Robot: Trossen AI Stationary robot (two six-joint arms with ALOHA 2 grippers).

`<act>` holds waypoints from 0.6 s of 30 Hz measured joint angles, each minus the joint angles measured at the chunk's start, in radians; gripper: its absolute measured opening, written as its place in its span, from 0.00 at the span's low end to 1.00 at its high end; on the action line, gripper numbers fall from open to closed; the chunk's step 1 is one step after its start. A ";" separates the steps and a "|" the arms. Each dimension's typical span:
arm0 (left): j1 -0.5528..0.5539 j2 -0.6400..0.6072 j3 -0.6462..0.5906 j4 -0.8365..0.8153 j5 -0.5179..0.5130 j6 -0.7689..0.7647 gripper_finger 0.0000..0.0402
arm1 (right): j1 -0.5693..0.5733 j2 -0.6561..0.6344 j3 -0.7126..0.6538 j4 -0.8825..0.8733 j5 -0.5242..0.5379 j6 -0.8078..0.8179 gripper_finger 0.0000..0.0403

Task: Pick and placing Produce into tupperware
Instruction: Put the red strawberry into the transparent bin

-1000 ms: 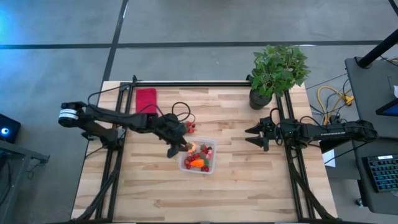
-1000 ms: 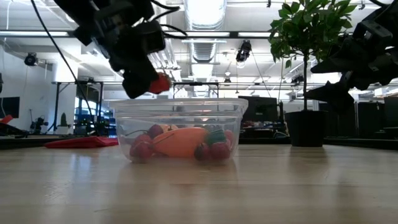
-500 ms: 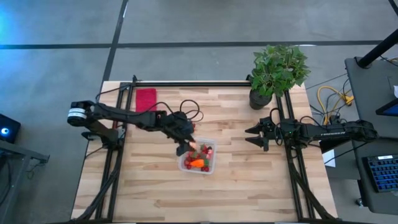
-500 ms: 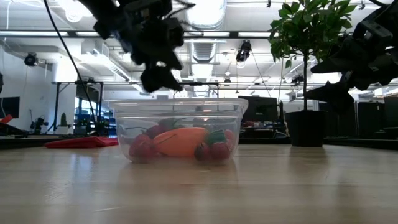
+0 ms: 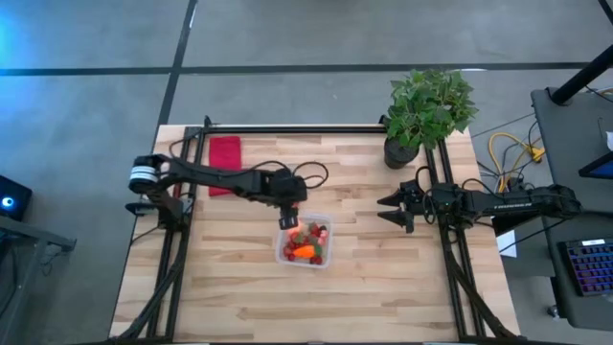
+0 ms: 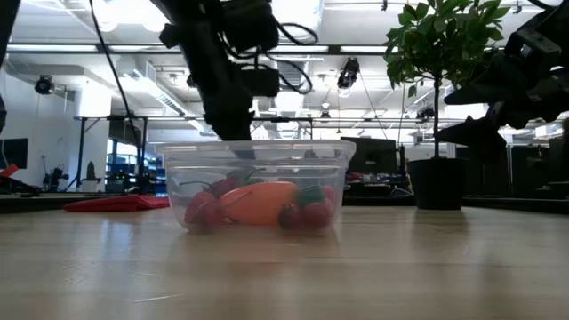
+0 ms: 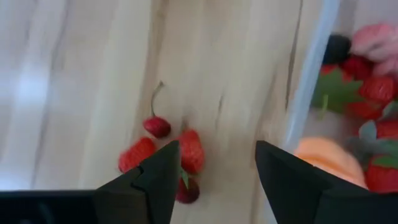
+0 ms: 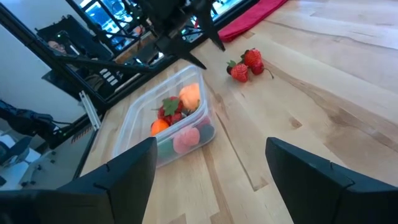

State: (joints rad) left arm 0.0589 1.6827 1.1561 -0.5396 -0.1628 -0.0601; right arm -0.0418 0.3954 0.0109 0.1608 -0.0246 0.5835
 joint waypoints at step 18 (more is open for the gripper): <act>0.038 -0.114 0.046 -0.120 -0.045 -0.006 0.46 | 0.000 0.000 0.000 0.000 0.000 0.000 0.72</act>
State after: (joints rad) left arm 0.0972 1.5692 1.2018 -0.6592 -0.2077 -0.0664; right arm -0.0422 0.3953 0.0107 0.1608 -0.0245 0.5835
